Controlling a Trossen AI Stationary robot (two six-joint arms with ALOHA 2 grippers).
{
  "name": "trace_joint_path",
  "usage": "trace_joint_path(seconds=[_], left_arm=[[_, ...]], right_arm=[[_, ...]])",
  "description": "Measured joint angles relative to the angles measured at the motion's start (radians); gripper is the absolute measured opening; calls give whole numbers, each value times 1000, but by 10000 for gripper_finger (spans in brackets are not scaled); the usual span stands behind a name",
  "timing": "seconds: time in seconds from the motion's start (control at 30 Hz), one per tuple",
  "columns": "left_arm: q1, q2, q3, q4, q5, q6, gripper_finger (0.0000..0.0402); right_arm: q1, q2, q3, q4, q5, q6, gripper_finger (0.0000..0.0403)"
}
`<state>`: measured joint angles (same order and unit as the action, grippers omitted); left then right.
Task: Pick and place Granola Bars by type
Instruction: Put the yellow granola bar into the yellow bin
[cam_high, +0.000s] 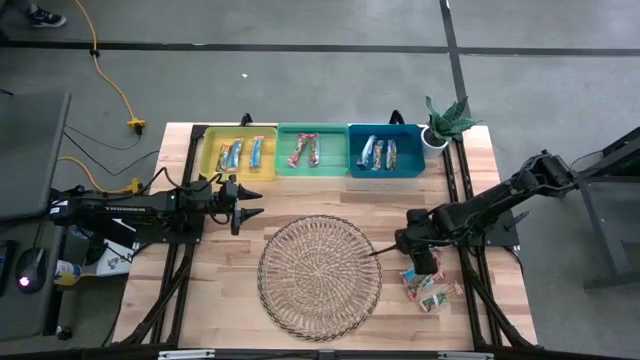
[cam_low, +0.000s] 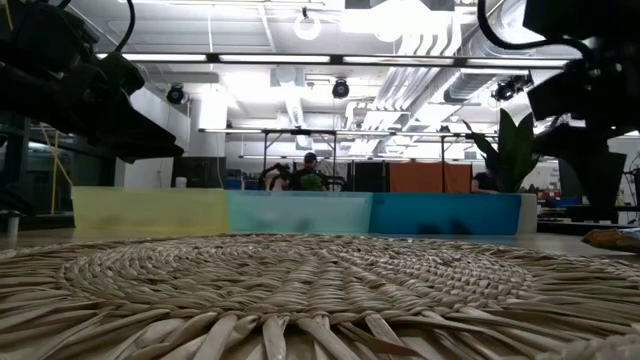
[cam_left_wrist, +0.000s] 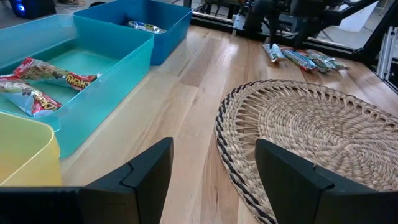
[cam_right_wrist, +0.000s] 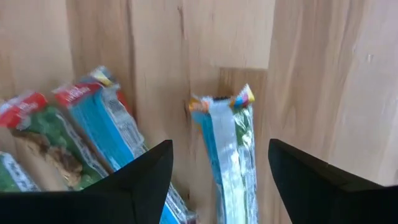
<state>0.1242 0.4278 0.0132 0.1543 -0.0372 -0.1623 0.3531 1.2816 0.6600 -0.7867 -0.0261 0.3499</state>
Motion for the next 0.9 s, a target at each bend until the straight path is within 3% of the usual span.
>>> trace_joint_path(seconds=[0.9], left_arm=[[0,0,0,0,0,0,224]], right_arm=[[0,-3,-187,247,14,4,247]])
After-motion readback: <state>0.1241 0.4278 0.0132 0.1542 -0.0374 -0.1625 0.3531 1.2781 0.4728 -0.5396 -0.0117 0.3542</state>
